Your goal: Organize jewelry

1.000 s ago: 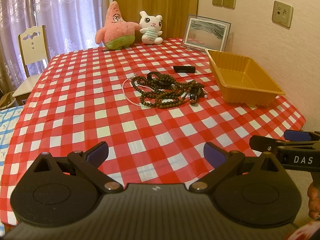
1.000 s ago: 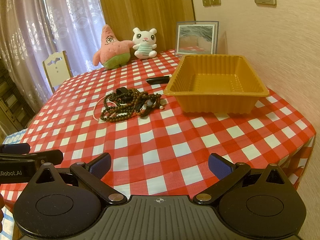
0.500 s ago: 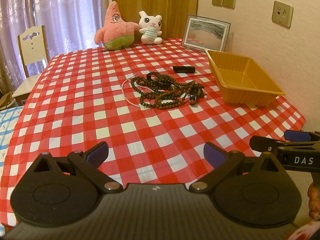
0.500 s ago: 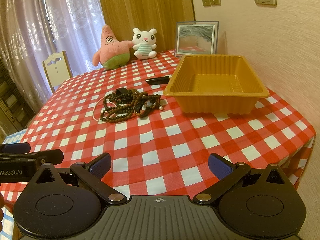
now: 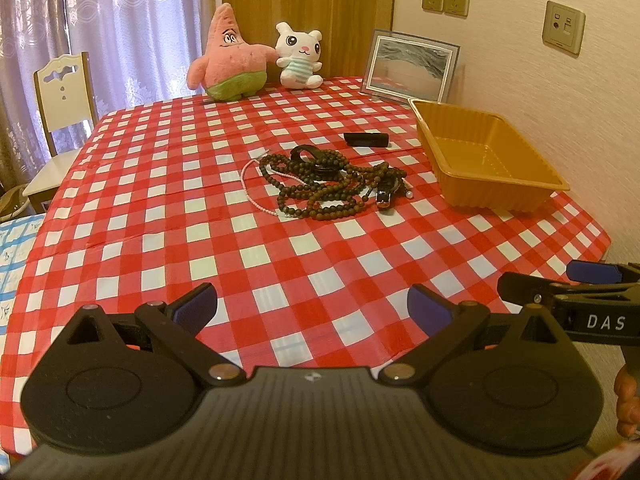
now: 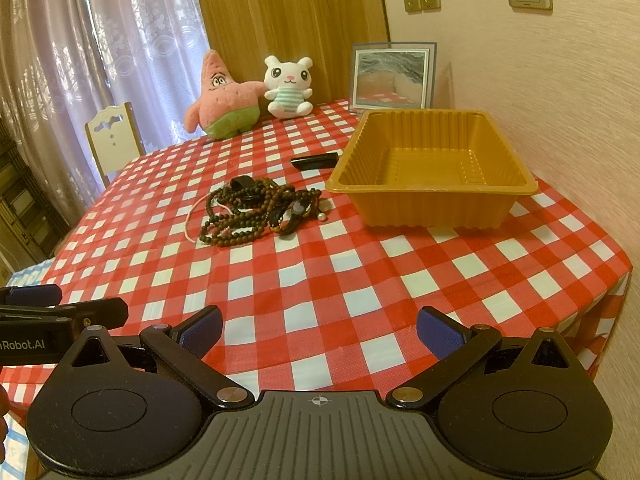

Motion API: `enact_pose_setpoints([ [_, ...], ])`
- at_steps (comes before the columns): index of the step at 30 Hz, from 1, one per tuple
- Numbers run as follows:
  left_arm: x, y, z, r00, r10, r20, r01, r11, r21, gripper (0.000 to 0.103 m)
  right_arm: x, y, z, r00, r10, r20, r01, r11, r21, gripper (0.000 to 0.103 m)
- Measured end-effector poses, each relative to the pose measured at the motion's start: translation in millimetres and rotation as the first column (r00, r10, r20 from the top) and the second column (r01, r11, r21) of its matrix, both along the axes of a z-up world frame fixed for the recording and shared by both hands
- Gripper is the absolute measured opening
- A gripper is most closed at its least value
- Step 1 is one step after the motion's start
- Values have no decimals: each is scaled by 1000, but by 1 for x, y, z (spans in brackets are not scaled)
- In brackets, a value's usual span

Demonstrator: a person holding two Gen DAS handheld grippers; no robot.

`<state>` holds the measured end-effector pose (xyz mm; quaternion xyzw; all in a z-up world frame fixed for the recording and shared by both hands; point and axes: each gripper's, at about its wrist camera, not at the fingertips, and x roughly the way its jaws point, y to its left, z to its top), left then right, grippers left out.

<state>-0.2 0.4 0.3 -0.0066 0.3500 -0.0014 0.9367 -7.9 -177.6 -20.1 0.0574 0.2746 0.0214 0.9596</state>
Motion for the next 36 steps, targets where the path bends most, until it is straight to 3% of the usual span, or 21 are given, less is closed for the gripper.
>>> enact_pose_setpoints([
  [36, 7, -9, -1, 1000, -3, -4, 3, 1000, -1, 101, 2, 1, -5, 1000, 0, -9, 1, 1000, 6, 103],
])
